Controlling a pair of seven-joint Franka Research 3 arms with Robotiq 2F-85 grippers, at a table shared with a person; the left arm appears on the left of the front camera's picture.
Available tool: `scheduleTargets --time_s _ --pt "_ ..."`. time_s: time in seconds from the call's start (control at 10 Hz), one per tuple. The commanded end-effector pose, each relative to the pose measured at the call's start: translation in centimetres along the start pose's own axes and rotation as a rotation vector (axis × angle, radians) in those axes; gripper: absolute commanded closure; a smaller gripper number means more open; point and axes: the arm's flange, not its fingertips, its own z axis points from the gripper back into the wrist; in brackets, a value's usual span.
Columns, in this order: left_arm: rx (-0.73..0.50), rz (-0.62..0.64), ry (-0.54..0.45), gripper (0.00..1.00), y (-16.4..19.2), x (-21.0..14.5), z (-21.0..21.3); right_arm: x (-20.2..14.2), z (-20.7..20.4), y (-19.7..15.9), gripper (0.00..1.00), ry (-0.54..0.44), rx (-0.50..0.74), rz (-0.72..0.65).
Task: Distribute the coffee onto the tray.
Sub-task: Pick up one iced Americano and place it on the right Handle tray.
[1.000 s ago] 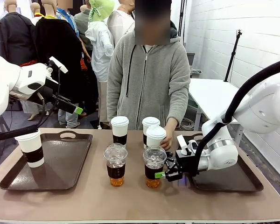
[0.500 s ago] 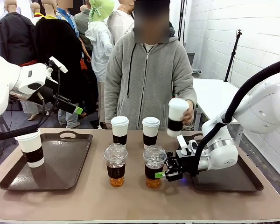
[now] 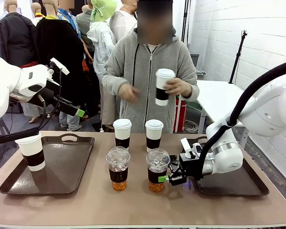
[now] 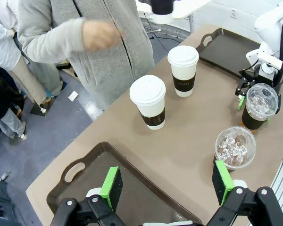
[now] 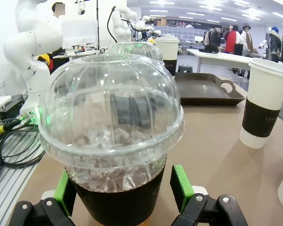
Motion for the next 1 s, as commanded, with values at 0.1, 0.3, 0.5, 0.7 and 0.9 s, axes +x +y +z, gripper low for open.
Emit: scheduleTargets --time_s 0.1,0.3,0.5,0.7,0.9 --pt "0.003 0.004 0.002 0.00 0.11 -0.05 0.01 0.02 -0.08 0.03 0.00 0.000 0.001 0.000" --pt "0.003 0.004 0.002 0.00 0.11 -0.05 0.01 0.02 -0.08 0.03 0.00 0.000 0.001 0.000" --pt "0.003 0.004 0.002 0.00 0.11 -0.05 0.01 0.02 -0.08 0.03 0.00 0.000 0.001 0.000" --pt "0.003 0.004 0.002 0.00 0.11 -0.05 0.01 0.00 0.00 0.00 0.00 0.000 0.000 0.000" --pt "0.003 0.004 0.002 0.00 0.11 -0.05 0.01 -0.15 -0.02 0.12 0.39 0.011 0.010 0.010"
